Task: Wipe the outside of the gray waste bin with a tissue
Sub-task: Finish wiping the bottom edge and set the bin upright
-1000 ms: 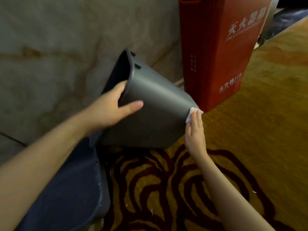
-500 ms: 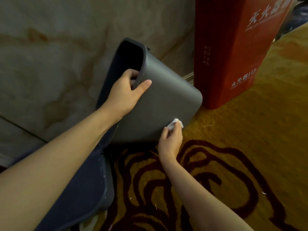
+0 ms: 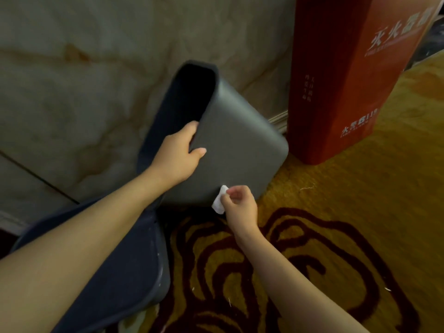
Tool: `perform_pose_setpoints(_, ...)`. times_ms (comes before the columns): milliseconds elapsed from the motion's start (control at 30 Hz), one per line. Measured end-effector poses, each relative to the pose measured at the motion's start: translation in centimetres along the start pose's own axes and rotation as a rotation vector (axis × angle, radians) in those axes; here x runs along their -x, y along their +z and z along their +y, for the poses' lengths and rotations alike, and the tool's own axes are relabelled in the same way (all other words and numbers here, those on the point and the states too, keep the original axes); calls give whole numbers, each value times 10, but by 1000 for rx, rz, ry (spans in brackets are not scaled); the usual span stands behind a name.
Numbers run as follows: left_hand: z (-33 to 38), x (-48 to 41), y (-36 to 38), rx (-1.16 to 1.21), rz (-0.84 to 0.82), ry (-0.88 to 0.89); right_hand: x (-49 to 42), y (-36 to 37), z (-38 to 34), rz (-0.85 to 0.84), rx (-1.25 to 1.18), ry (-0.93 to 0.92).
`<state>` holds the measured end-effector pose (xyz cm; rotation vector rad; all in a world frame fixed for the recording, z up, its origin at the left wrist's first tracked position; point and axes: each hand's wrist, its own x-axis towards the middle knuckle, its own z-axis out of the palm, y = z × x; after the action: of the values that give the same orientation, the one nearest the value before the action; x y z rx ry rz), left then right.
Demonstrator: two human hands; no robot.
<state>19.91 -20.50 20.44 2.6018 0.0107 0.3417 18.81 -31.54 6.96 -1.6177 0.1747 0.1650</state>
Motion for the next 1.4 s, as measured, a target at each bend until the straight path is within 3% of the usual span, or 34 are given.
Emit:
perform_pose_setpoints(167,30,4,9,-325,-109,115,11,-55,1,-177,-539,374)
perform_pose_setpoints(233,40,10,15,-399,-120,145,16,-77,-2,-176,-734,435)
perform_pose_setpoints(300,50,14,21,-420,-137,144,24,-93,-8,-162,-756,421)
perform_pose_setpoints(400,65,15,30,-467,-190,106,35,-110,-21,-166,-453,296)
perform_pose_setpoints(467,72,17,35,-539,-265,84,41,-117,-34,-76,-199,181)
perform_pose_setpoints(633,56,21,19,-488,-331,-15,44,-119,-82,153,202,-434)
perform_pose_setpoints(833,19,28,-21,-219,-318,-43,7,-87,-153,-3,534,-785)
perform_pose_setpoints(933,2,31,-36,-133,-254,-50,-21,-57,-184,-155,749,-819)
perform_pose_setpoints(1067,-19,29,-53,-132,-218,-72,-52,-7,-202,-369,987,-729)
perform_pose_setpoints(1200,-31,32,-62,-51,-197,-164,-69,36,-192,-428,1310,-639)
perform_pose_setpoints(1300,-32,27,-73,27,-33,-264,-68,50,-184,-476,1532,-577)
perform_pose_setpoints(1400,-34,21,-90,-70,-5,-325,-62,52,-185,-501,1525,-512)
